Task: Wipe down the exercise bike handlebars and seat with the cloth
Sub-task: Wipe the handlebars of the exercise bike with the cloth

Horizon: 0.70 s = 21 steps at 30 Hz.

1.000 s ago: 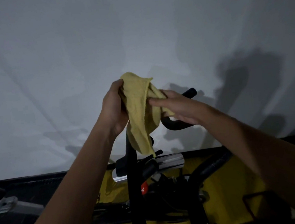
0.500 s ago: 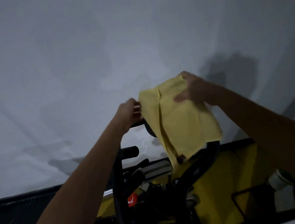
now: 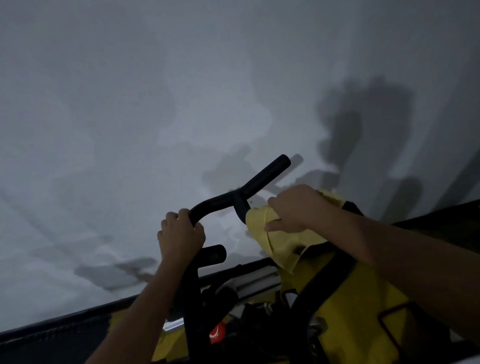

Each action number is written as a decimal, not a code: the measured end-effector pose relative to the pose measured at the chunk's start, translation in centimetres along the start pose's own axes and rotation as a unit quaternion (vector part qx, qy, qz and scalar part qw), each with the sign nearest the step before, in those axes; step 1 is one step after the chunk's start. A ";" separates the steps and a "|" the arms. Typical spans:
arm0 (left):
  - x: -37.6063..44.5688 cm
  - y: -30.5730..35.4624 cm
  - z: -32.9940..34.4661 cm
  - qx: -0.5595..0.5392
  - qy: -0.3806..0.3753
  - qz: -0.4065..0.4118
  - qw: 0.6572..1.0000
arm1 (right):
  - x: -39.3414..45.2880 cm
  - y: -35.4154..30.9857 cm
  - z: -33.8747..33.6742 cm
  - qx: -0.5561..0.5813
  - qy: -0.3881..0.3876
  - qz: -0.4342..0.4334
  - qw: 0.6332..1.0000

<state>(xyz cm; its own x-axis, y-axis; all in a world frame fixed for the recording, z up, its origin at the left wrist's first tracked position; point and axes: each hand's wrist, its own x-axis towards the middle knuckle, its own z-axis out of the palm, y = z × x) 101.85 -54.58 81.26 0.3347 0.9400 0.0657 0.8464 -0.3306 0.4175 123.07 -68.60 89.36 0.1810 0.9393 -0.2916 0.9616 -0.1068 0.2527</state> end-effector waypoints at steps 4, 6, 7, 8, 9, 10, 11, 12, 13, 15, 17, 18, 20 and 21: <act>0.3 -1.4 1.0 -0.078 -0.076 -0.106 0.988 | 1.4 0.3 0.6 -0.001 0.040 -0.020 0.999; 0.8 -1.6 1.0 -0.140 -0.128 -0.134 0.973 | 1.3 0.4 0.6 -0.001 0.043 -0.018 0.999; 0.9 -1.6 1.0 -0.162 -0.144 -0.141 0.966 | 1.0 0.5 0.7 0.000 0.040 -0.015 0.999; 1.0 -1.6 1.1 -0.174 -0.152 -0.142 0.963 | 0.8 0.8 0.8 0.000 0.035 -0.012 0.999; 1.1 -1.6 1.2 -0.178 -0.156 -0.140 0.961 | 0.5 1.2 0.8 0.001 0.027 -0.007 1.000; 1.2 -1.6 1.2 -0.181 -0.158 -0.139 0.961 | 0.1 1.8 0.7 0.003 0.016 -0.001 1.000; 1.3 -1.5 1.3 -0.186 -0.157 -0.139 0.960 | -0.4 2.4 0.5 0.007 0.008 0.007 1.000; 1.4 -1.5 1.5 -0.190 -0.155 -0.139 0.960 | -0.8 3.2 0.4 0.015 0.001 0.015 1.000; 1.4 -1.5 1.6 -0.193 -0.152 -0.139 0.959 | -1.3 3.9 0.3 0.031 -0.007 0.024 0.999; 1.3 -1.6 2.0 -0.199 -0.145 -0.140 0.959 | -2.1 5.0 0.5 0.076 -0.024 0.043 0.996; 1.4 -1.8 2.4 -0.202 -0.137 -0.142 0.959 | -2.5 5.4 0.8 0.107 -0.031 0.042 0.993; 1.4 -1.9 2.6 -0.202 -0.134 -0.142 0.960 | -2.3 5.4 0.8 0.110 -0.035 0.031 0.993; 1.6 -2.0 2.8 -0.192 -0.129 -0.144 0.962 | -1.2 4.7 0.3 0.088 -0.042 -0.005 0.995; 1.7 -2.1 2.9 -0.186 -0.126 -0.147 0.963 | -0.3 4.2 0.2 0.060 -0.039 -0.026 0.997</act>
<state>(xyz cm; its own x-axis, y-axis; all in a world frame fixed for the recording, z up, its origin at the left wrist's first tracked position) 101.81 -52.56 77.88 0.2329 0.9228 -0.3068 0.7283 0.0436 0.6839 127.04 -69.38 90.36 0.1417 0.9168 -0.3733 0.9869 -0.1015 0.1253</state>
